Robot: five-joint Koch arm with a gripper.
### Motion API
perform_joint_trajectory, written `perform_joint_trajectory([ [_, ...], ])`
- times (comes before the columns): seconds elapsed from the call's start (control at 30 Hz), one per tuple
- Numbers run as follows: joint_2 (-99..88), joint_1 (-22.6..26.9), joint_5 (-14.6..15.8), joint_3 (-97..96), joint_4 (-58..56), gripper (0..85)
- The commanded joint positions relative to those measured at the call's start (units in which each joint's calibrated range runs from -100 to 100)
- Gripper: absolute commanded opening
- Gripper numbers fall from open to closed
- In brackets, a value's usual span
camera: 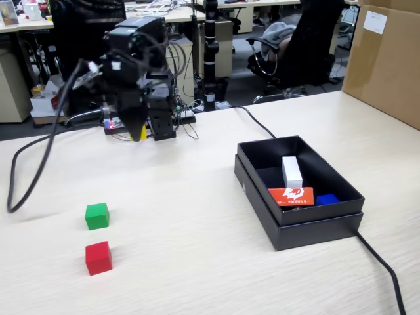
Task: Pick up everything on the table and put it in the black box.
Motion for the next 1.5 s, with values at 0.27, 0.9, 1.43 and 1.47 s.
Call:
perform_joint_trajectory([
  [0.27, -11.8, 23.6, 17.1, 8.0, 0.4, 0.8],
  [0.9, 65.4, 28.4, 23.8, 58.1, 7.2, 0.9],
  [1.43, 71.4, 28.3, 24.7, 55.5, 8.9, 24.5],
  [1.47, 69.9, 28.4, 24.7, 55.4, 8.9, 25.5],
])
